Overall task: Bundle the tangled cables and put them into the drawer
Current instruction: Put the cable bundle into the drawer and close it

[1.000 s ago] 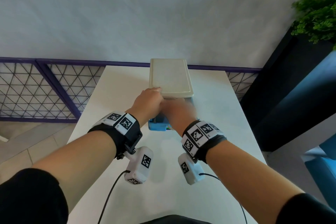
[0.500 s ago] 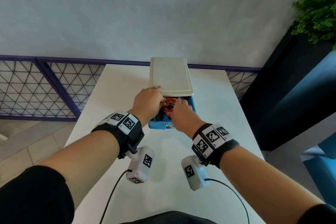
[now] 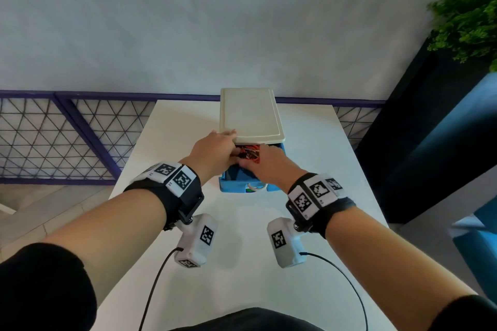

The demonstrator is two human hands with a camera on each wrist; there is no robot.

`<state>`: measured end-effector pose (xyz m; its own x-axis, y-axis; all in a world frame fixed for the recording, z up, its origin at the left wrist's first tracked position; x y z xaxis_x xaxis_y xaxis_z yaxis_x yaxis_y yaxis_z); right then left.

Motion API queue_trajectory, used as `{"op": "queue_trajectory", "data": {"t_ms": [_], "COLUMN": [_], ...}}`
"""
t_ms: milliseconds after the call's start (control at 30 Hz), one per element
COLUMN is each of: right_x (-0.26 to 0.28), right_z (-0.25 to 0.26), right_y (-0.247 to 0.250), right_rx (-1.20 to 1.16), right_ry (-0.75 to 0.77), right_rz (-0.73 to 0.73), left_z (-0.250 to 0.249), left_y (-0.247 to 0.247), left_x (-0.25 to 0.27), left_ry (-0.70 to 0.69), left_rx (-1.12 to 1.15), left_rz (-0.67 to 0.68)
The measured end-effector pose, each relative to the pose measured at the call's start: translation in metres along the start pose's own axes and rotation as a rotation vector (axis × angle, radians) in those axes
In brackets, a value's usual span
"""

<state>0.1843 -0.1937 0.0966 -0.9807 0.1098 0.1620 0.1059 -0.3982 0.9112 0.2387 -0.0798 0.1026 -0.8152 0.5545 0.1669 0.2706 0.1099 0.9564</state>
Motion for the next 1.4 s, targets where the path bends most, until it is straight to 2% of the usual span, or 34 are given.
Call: {"op": "queue_trajectory", "data": {"t_ms": [133,333,433,567,667,833,1167,1300,1400], "right_x": [0.024,0.022,0.017,0.010,0.005,0.002,0.010,0.006,0.000], "right_z": [-0.006,0.006,0.007,0.005,-0.004,-0.015,0.005,0.009,0.012], "right_y": [0.034,0.011,0.005,0.004,0.012,0.021,0.013,0.013,0.022], "right_rx": [0.010,0.224,0.262,0.275,0.194,0.201,0.639,0.757,0.710], "right_ry": [0.076,0.149,0.159,0.160,0.181,0.346,0.385,0.397,0.342], "right_rz": [-0.057,-0.053,-0.092,-0.091,-0.024,0.207,-0.053,-0.044,-0.013], "left_z": [0.003,-0.004,-0.005,-0.005,-0.013,-0.018,-0.024,-0.022,-0.022], "left_y": [-0.001,0.009,0.019,0.023,0.025,0.018,0.022,0.025,0.029], "left_x": [-0.006,0.001,0.002,0.001,0.004,0.005,0.009,0.006,0.005], "left_ry": [-0.027,-0.057,-0.106,-0.095,-0.068,-0.082,-0.104,-0.087,-0.103], "left_rx": [-0.028,-0.007,-0.008,-0.021,0.046,-0.011,-0.082,-0.127,-0.153], "left_rz": [0.014,0.000,0.051,0.163,0.194,0.216,0.123,0.094,0.060]}}
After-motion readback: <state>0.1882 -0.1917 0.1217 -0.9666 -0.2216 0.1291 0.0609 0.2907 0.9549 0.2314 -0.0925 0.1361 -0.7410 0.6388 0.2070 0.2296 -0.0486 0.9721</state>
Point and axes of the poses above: each hand's wrist, its own x-axis away from the middle knuckle, its own y-axis out of the back of the hand, z = x × y, the point moved 6 cm from there along -x, towards the middle knuckle, and after that the axes turned 6 degrees about x, right-handed, at the moved point
